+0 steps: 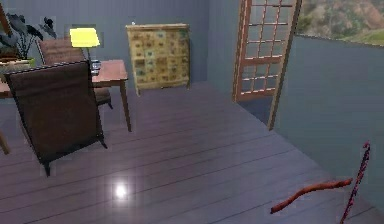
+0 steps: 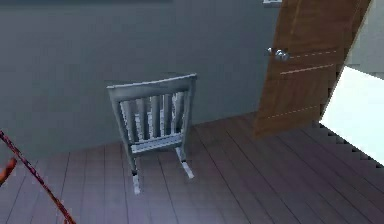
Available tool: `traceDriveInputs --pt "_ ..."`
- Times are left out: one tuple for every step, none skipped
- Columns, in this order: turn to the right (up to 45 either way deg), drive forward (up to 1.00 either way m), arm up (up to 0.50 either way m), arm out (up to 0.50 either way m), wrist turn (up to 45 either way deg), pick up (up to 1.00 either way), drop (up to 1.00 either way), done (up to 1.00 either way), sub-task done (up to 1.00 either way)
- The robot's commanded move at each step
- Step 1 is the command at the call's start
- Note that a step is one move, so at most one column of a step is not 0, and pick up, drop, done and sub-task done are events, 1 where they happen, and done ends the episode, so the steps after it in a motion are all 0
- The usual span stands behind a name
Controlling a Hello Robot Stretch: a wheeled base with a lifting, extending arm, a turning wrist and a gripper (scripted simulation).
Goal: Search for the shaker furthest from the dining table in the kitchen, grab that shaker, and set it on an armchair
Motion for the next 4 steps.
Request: traceDriveInputs --pt "-45.0 0.0 0.0 0.0 0.0 0.0 0.0 0.0 0.0" --pt "-45.0 0.0 0.0 0.0 0.0 0.0 0.0 0.0 0.0" --pt "0.0 0.3 0.0 0.0 0.0 0.0 0.0 0.0 0.0" --pt "45.0 0.0 0.0 0.0 0.0 0.0 0.0 0.0 0.0"
